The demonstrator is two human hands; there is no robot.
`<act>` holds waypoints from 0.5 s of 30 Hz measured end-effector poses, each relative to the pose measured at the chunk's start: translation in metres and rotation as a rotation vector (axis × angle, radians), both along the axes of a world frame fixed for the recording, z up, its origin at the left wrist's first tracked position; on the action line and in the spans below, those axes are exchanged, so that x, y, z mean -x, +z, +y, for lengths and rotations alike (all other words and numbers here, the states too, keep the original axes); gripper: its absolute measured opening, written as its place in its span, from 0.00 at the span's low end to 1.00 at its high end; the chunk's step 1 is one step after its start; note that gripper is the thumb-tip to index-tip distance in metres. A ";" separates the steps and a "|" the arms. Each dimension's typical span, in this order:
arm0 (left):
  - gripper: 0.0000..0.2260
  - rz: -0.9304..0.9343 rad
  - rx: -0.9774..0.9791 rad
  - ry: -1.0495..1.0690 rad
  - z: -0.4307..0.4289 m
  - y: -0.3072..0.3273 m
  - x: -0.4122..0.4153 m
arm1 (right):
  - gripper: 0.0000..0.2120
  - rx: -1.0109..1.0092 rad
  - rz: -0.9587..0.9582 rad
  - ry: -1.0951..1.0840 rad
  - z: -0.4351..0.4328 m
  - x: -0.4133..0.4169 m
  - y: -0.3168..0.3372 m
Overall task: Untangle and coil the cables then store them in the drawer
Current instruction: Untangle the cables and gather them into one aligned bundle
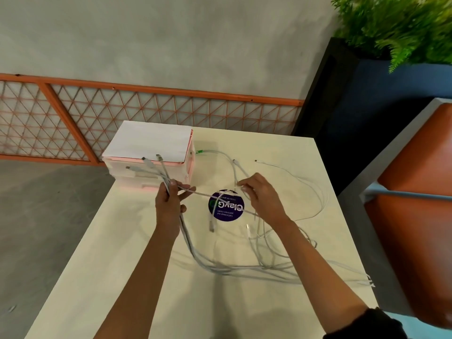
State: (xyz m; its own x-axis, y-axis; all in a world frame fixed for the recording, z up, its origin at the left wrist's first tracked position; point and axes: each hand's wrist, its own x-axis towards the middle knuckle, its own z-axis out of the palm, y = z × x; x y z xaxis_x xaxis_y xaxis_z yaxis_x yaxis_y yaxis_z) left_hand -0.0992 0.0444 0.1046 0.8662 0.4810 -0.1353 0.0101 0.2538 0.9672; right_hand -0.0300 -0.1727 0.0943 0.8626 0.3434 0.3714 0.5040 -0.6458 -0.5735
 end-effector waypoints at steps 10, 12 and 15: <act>0.13 -0.001 0.062 0.211 0.022 -0.001 0.007 | 0.07 -0.561 0.484 -0.833 -0.088 -0.048 -0.021; 0.13 0.000 0.087 0.232 0.023 0.000 0.008 | 0.04 -0.631 0.594 -0.833 -0.097 -0.050 -0.027; 0.12 -0.013 0.090 0.240 0.021 0.001 0.008 | 0.18 -0.521 0.691 -0.782 -0.092 -0.048 -0.030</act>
State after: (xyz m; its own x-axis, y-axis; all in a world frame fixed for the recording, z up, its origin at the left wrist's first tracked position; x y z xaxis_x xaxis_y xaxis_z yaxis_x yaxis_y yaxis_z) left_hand -0.1069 0.0656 0.1060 0.7303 0.6598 -0.1769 -0.0730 0.3329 0.9402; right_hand 0.0178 -0.2646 0.0638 0.8453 -0.4271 -0.3209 -0.4506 -0.2473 -0.8578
